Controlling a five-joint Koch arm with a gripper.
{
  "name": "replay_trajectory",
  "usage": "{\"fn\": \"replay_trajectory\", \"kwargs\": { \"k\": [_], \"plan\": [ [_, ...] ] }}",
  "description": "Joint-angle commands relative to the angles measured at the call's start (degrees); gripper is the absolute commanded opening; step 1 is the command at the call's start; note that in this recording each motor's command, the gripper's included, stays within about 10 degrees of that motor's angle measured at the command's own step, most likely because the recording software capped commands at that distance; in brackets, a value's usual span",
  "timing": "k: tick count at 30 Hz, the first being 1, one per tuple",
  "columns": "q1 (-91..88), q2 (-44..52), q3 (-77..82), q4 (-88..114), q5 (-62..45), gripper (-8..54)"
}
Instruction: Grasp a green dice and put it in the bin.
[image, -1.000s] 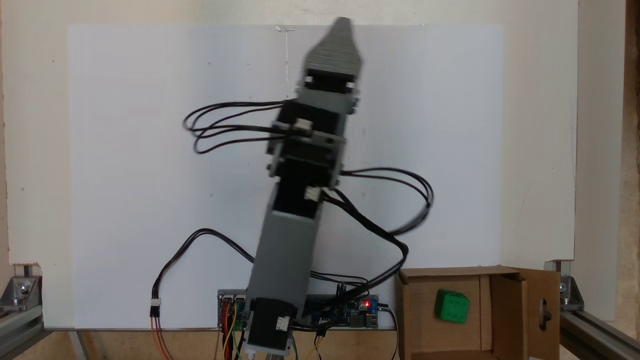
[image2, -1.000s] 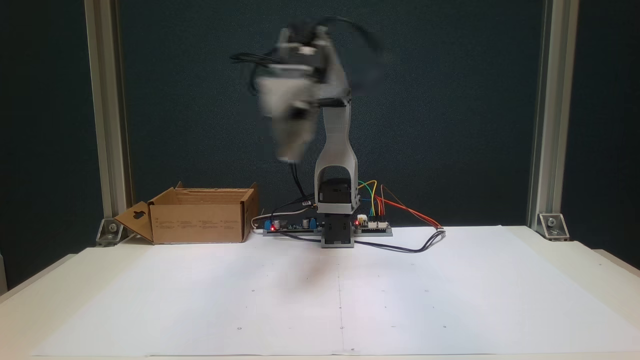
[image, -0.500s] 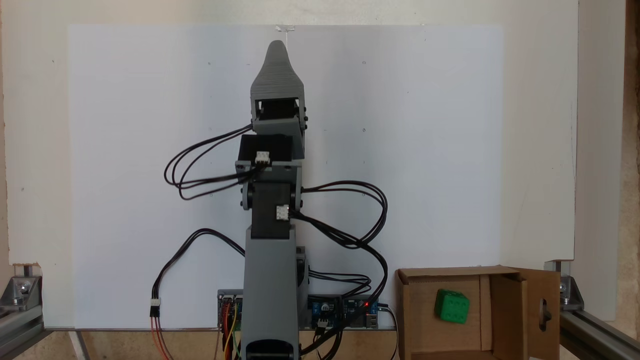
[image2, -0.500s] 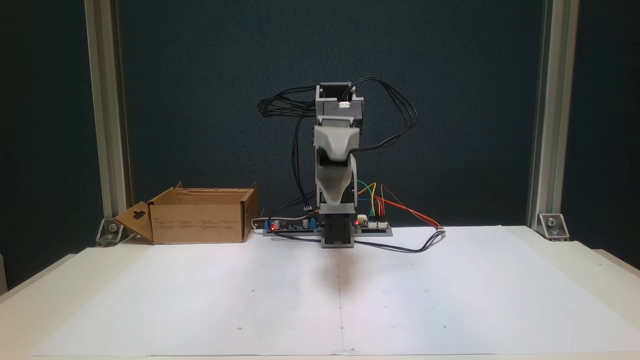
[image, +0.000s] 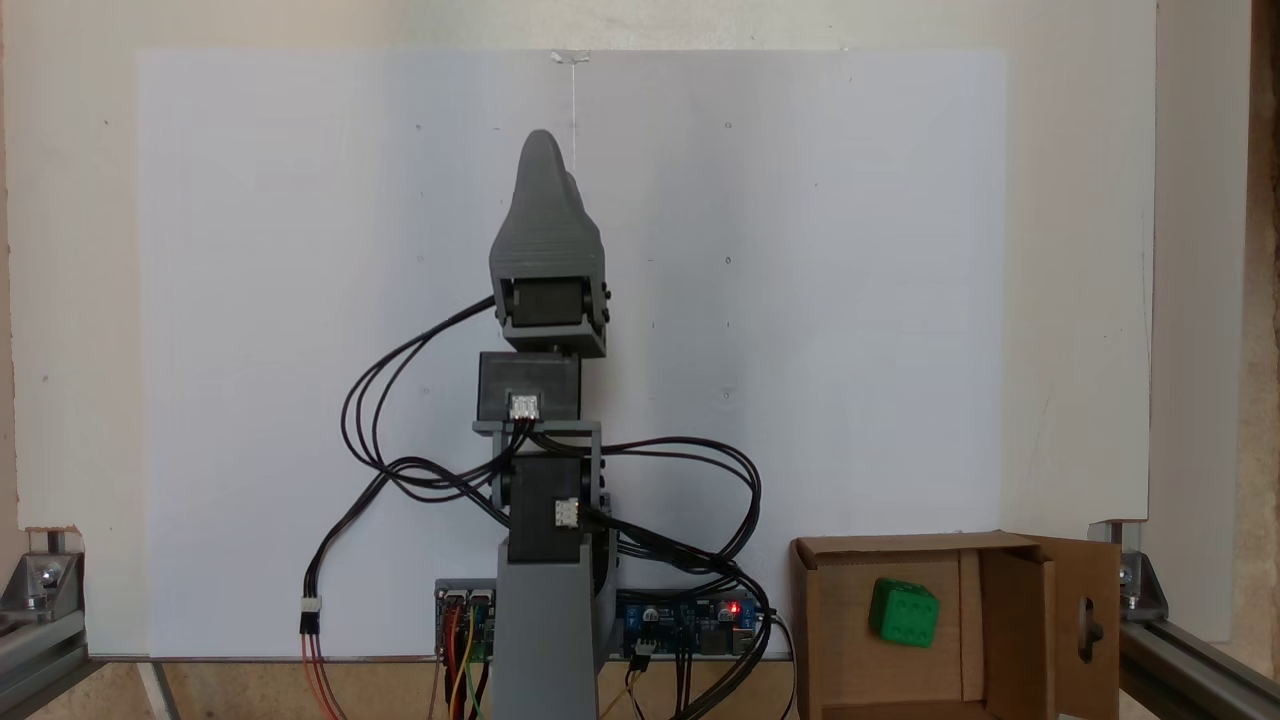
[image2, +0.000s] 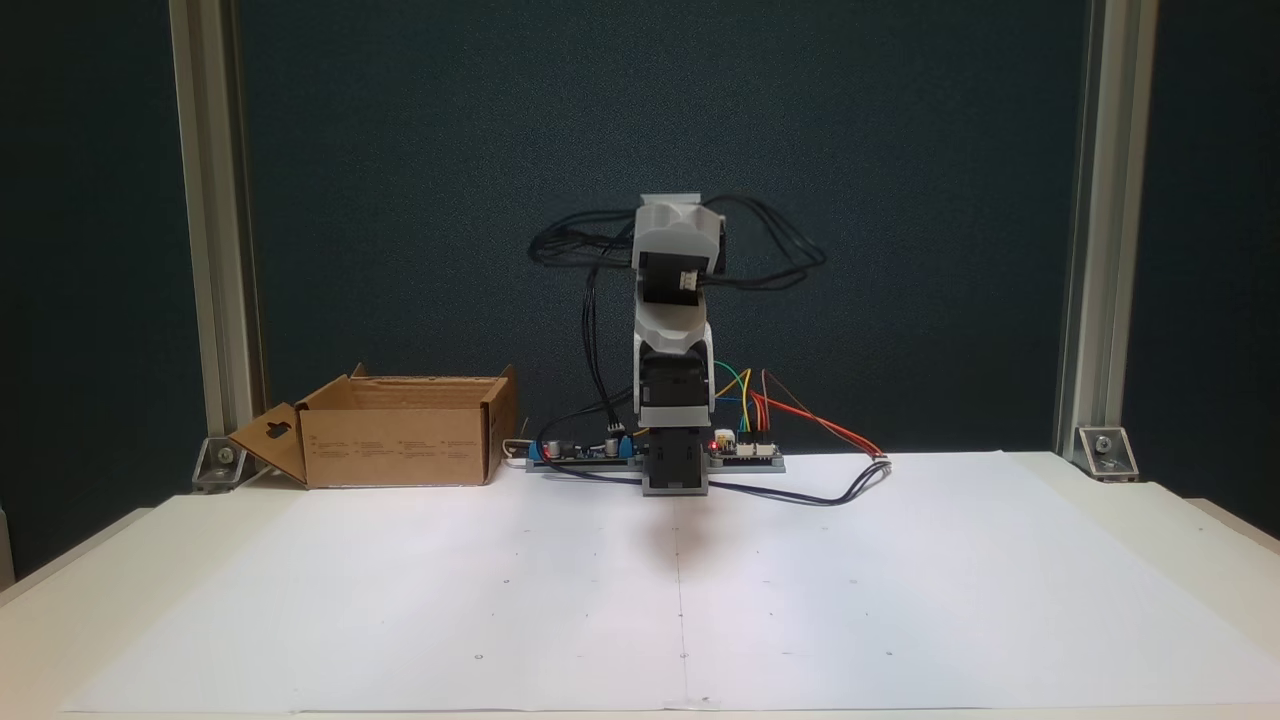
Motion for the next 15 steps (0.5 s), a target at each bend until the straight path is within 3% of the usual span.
{"fn": "replay_trajectory", "kwargs": {
  "k": [1,15],
  "plan": [
    [0.3,3.3,0.3,-4.4,2.5,44.9],
    [0.1,8.6,19.6,-30.9,2.4,44.3]
  ]
}}
